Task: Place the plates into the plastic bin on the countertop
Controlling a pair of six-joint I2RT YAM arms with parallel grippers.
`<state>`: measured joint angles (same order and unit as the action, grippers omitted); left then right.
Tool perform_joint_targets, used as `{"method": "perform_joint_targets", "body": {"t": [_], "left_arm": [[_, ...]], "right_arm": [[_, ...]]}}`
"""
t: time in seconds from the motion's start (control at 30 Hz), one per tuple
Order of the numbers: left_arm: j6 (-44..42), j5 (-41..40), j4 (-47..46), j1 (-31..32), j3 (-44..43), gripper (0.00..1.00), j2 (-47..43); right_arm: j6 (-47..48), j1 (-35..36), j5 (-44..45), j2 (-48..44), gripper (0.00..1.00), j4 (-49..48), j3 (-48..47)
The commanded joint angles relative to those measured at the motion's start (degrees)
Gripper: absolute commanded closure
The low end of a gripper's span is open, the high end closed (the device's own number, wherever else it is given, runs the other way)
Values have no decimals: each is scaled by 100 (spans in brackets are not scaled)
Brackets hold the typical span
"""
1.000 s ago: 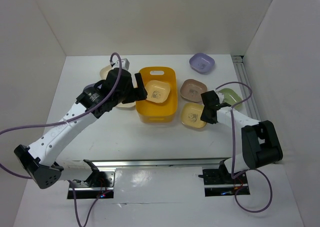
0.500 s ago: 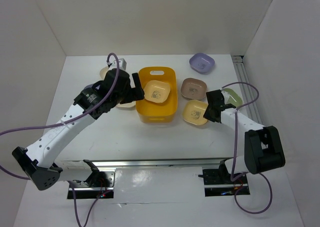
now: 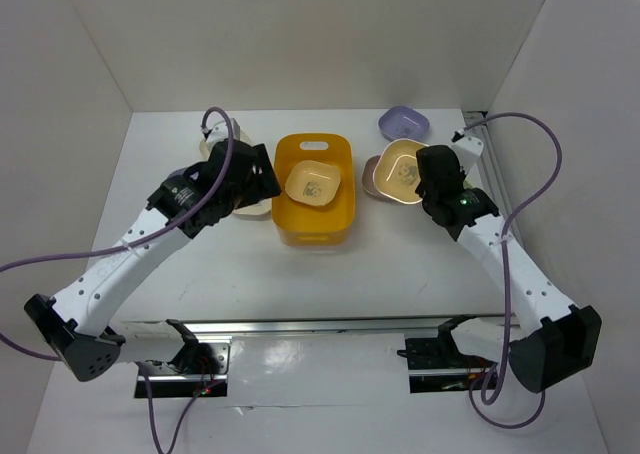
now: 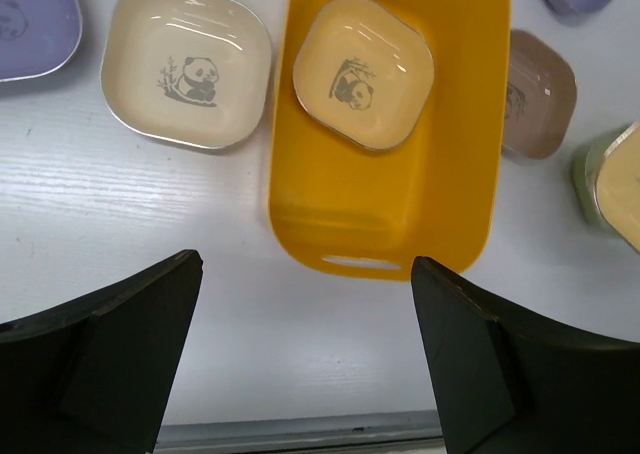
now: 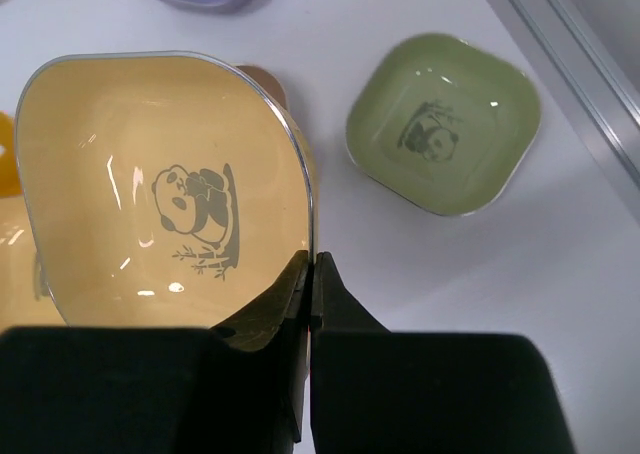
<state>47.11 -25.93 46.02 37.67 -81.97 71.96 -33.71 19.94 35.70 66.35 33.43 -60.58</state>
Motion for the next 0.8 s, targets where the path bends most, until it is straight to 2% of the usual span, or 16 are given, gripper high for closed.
{"method": "perform_joint_targets", "body": {"t": [0.0, 0.1, 0.23, 0.47, 0.6, 0.77], "left_arm": [[623, -588, 117, -259, 172, 1, -68], [930, -588, 118, -944, 480, 1, -68], [818, -220, -128, -1771, 621, 1, 186], [492, 193, -199, -2939, -27, 1, 967], [325, 659, -199, -3449, -468, 1, 1443], [158, 809, -199, -3556, -759, 1, 1724]], "right_arm": [[285, 159, 307, -52, 100, -142, -410], [479, 447, -159, 308, 100, -670, -709], [480, 1011, -81, 949, 100, -1031, -1210], [357, 1249, -537, 2355, 100, -1479, -1931], [-46, 1371, -617, 3163, 100, -1541, -2239], [-267, 1635, -495, 3849, 100, -1516, -2774]]}}
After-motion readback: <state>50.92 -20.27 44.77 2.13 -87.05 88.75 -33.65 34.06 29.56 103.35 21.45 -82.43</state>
